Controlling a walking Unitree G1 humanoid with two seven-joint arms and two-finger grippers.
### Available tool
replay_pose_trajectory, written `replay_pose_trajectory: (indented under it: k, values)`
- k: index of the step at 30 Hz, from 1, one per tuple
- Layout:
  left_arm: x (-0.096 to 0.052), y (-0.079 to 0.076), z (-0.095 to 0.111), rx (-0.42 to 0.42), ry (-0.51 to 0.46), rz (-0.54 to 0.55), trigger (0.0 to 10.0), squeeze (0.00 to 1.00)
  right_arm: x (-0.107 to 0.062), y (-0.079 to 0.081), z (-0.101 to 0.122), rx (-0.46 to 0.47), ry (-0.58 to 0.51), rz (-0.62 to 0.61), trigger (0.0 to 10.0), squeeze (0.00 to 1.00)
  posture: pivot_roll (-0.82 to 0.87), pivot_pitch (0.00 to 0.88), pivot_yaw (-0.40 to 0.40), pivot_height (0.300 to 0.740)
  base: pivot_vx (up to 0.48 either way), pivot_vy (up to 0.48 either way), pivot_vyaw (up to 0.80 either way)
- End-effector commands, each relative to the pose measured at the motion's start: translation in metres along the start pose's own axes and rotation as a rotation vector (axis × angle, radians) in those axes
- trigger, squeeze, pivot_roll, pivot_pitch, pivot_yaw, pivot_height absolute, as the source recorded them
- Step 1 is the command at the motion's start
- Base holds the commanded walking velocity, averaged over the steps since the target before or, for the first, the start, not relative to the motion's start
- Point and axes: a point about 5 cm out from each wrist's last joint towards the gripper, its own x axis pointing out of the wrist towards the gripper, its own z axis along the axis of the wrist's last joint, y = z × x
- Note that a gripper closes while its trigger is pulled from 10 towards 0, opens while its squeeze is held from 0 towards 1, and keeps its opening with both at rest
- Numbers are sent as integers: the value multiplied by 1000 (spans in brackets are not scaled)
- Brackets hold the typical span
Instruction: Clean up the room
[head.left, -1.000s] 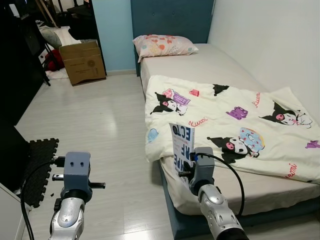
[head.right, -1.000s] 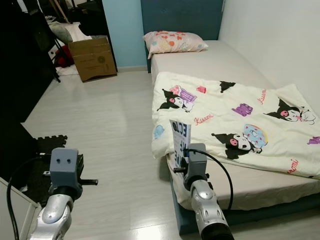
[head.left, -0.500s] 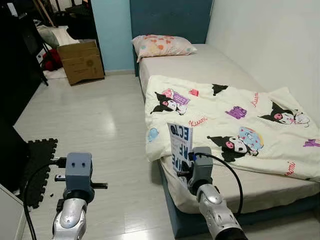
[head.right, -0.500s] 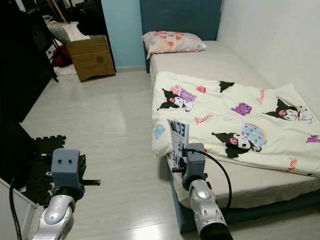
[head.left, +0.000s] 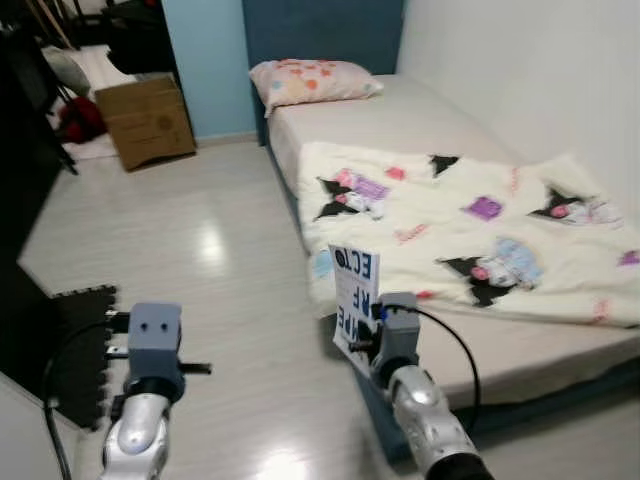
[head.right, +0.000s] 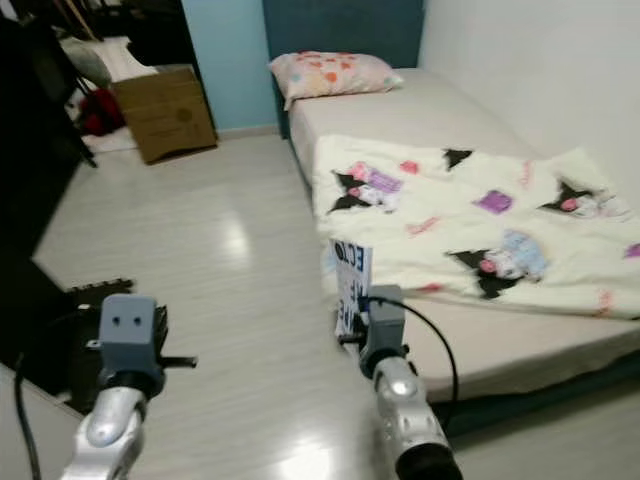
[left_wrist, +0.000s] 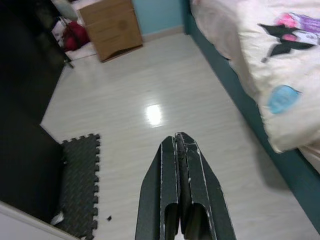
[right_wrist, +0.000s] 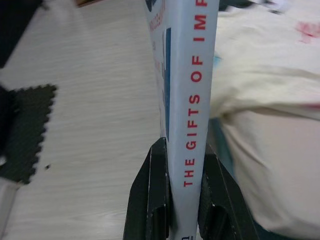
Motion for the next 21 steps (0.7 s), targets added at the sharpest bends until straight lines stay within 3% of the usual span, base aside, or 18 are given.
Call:
replay_pose_trajectory:
  k: [1, 5, 9, 11, 15, 21]
  values:
    - [-4, -1, -4, -5, 22, -9, 10000, 0, 0, -4, 4, 2, -32, -10, 10000, 0, 18, 102, -6, 740, 0, -480, 0]
    - [-4, -2, -3, 4, 18, -19, 10000, 0, 1, -4, 4, 5, -33, -12, 10000, 0, 18, 100, -5, 740, 0, -480, 0]
    - [-2, -6, -5, -14, 25, -27, 10000, 0, 1, -3, 4, 5, -32, -13, 10000, 0, 21, 99, -4, 740, 0, 0, 0]
    - [-2, -7, -6, 15, 36, -17, 10000, 0, 1, -3, 4, 5, -33, -14, 10000, 0, 22, 98, -5, 740, 0, 0, 0]
    - [-1, -2, -8, 63, 47, 14, 10000, 0, 2, -3, 5, 4, -36, -14, 10000, 0, 23, 94, -6, 740, 0, 0, 0]
    - [-1, 4, -10, 41, 54, 43, 10000, 0, 3, -2, 6, 3, -40, -11, 10000, 0, 21, 88, -7, 740, 0, 0, 0]
